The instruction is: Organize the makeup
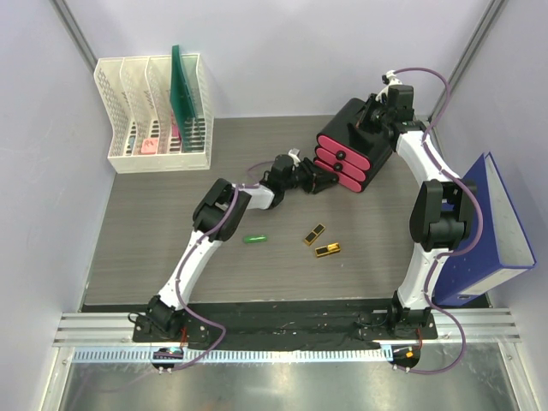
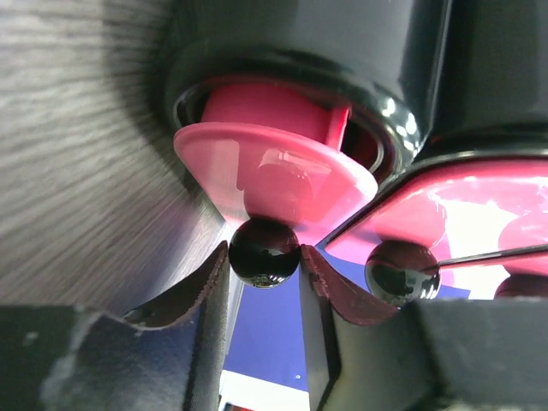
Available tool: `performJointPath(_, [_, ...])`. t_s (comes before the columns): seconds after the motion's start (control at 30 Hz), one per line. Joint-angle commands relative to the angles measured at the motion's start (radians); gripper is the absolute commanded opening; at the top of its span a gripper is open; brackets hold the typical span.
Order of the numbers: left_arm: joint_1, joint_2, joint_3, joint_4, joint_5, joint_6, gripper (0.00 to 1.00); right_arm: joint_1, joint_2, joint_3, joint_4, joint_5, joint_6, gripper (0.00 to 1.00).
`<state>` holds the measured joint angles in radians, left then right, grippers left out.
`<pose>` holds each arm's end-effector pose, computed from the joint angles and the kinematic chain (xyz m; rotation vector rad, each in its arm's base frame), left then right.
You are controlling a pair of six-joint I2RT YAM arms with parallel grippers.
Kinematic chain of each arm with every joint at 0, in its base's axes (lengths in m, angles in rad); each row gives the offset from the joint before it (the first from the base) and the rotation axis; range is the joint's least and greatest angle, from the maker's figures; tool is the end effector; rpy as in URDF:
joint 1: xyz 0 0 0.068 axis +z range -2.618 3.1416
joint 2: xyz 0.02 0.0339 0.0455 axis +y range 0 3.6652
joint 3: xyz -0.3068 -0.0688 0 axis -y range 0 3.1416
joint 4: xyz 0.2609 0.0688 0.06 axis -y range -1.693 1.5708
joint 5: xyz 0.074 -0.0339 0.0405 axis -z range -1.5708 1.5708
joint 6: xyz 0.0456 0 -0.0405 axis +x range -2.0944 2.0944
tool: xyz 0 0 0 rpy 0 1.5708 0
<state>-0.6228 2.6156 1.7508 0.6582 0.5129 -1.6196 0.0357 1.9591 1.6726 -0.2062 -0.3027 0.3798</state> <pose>0.4837 -0.3749 0.0846 -0.6505 2.1913 -1.8900 0.5061 0.0317 0.3257 0.1691 2.0809 0.5668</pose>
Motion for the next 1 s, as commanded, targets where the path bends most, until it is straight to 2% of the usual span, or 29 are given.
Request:
performJointPath(0.0, [-0.003,0.044,0.033,-0.037,-0.019,0.015,0.29,0.007,0.126,-0.103,-0.377,0.057,-0.051,0.01])
performJointPath(0.07, [-0.002,0.044,0.038,-0.038,-0.017,0.026,0.23,0.007,0.124,-0.105,-0.377,0.057,-0.051,0.01])
performJointPath(0.2, [0.005,0.026,0.033,-0.051,-0.004,0.07,0.01,0.007,0.124,-0.105,-0.377,0.056,-0.05,0.01])
performJointPath(0.57, [0.02,-0.078,-0.022,-0.028,0.006,0.141,0.0,0.007,0.126,-0.103,-0.375,0.051,-0.045,0.01])
performJointPath(0.97, [0.023,-0.193,-0.151,0.012,0.068,0.194,0.0,0.009,0.13,-0.102,-0.375,0.048,-0.044,0.01])
